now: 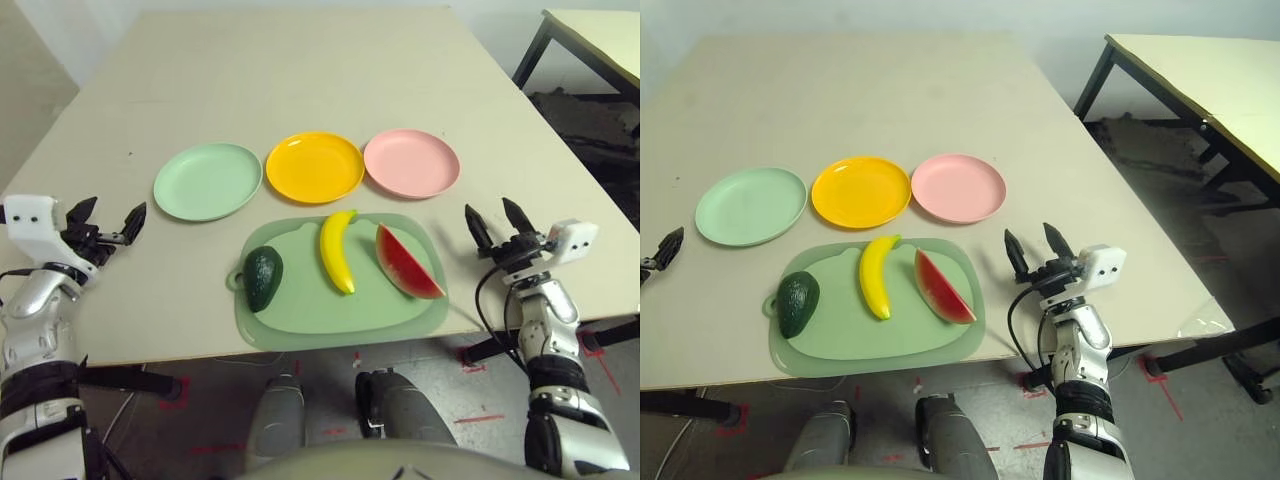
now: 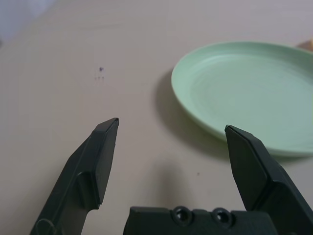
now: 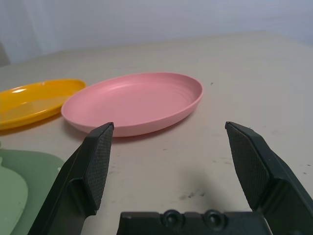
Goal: Place the fruits into color-matched plates.
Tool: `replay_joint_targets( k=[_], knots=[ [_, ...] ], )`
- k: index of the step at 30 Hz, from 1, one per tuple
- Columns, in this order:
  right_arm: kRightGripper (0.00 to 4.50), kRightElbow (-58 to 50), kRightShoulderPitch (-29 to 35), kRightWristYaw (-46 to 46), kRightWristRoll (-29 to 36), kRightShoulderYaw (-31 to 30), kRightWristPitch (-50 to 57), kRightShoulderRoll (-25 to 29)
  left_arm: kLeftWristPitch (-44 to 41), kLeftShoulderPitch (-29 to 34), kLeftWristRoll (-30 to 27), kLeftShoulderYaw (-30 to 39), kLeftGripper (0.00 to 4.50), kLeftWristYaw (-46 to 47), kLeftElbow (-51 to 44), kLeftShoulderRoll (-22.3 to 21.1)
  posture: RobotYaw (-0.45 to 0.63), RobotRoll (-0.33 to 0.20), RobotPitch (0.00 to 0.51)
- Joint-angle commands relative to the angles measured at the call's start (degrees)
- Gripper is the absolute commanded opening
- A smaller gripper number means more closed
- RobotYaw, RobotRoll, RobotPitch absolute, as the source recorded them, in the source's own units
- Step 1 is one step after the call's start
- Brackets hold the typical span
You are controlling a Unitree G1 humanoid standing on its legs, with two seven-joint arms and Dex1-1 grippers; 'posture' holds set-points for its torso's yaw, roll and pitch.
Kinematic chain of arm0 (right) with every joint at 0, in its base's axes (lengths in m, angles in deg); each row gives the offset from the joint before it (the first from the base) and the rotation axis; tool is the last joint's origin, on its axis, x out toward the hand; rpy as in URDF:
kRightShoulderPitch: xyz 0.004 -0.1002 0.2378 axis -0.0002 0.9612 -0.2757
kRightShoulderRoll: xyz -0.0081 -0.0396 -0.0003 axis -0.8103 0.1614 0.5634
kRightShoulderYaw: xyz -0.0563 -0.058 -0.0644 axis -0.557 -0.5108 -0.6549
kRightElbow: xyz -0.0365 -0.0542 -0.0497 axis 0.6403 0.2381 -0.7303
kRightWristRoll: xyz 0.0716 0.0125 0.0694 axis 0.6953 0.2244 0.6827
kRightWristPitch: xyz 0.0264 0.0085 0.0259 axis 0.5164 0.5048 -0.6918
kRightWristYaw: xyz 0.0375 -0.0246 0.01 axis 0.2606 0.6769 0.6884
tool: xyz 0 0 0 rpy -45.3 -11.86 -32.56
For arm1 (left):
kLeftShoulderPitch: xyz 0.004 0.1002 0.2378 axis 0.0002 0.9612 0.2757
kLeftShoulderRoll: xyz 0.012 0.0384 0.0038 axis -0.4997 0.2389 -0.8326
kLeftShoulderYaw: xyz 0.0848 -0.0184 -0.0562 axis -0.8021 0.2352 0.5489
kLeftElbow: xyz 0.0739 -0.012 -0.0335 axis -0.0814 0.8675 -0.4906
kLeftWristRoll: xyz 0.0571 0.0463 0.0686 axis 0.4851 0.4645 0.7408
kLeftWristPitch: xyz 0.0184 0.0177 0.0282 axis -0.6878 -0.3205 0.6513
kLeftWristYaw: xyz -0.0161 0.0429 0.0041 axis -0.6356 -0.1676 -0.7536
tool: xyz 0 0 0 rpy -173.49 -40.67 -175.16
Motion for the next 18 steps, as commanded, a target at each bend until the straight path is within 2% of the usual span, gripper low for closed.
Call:
replay_joint_targets(
  k=[1, 9, 13, 15, 18],
  knots=[
    [4.50, 1.2, 0.4, -0.3, 0.0, -0.2, 0.9, 0.7, -0.5, -0.1, 0.4, -0.1, 4.45, 0.2, -0.4, -0.6, 0.08, 0.000, 0.173],
    [4.50, 1.1, 0.6, 1.7, 1.5, 0.6, 2.0, 2.8, -0.7, 0.9, 0.1, 0.2, 4.45, 0.8, -2.1, -0.3, 0.08, 0.000, 0.176],
    [4.50, -2.4, 2.6, 2.9, 4.6, 1.5, 6.0, 4.0, -0.9, 1.0, -1.3, 0.3, 4.45, -0.7, -2.8, 0.0, 0.06, 0.000, 0.164],
    [4.50, -5.8, 3.5, 0.8, 4.7, 0.8, 10.4, 4.7, -1.1, 1.5, -3.7, 0.1, 4.45, -5.5, -4.4, -0.6, 0.05, 0.000, 0.160],
    [4.50, -10.7, 5.0, 0.5, 0.9, -2.6, 14.6, 7.9, -4.5, 4.5, -11.2, -1.4, 4.45, -19.8, -13.4, -2.7, 0.07, 0.000, 0.160]
  ],
)
